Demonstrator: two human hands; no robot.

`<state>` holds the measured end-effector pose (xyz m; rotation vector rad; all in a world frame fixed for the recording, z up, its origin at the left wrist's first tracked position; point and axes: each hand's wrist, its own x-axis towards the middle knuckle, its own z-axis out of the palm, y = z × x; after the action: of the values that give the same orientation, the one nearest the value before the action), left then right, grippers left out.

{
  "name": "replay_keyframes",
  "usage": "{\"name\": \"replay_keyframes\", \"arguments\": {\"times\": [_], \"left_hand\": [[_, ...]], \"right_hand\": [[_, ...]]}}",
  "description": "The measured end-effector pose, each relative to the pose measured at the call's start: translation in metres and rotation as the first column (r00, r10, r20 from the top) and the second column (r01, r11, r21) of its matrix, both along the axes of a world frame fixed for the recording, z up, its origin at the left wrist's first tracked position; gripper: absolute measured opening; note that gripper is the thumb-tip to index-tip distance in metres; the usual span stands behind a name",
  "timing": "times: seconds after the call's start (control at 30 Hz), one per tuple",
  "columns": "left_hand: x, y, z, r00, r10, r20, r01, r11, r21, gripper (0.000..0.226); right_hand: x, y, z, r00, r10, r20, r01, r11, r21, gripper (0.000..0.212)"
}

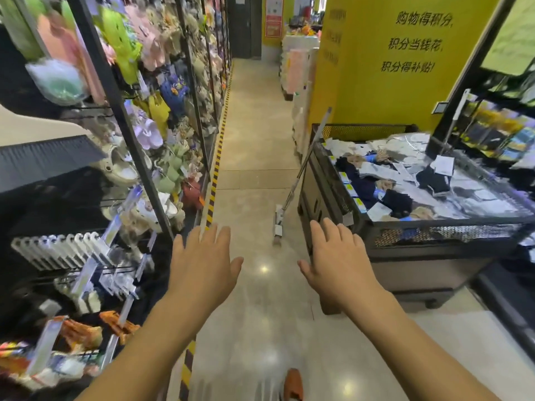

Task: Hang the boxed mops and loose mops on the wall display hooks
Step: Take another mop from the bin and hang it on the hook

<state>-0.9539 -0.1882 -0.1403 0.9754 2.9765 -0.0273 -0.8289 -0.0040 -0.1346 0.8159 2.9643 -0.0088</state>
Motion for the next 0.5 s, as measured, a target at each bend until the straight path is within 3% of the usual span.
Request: {"name": "replay_keyframes", "arguments": {"times": [0.5], "left_hand": [[-0.192,0.153,0.024,0.985,0.147,-0.090,-0.151,0.988,-0.040,0.071]], "right_hand": [[-0.227,0.157,0.005,0.984,0.154,-0.093,-0.159,0.986,-0.050,0.076]]}}
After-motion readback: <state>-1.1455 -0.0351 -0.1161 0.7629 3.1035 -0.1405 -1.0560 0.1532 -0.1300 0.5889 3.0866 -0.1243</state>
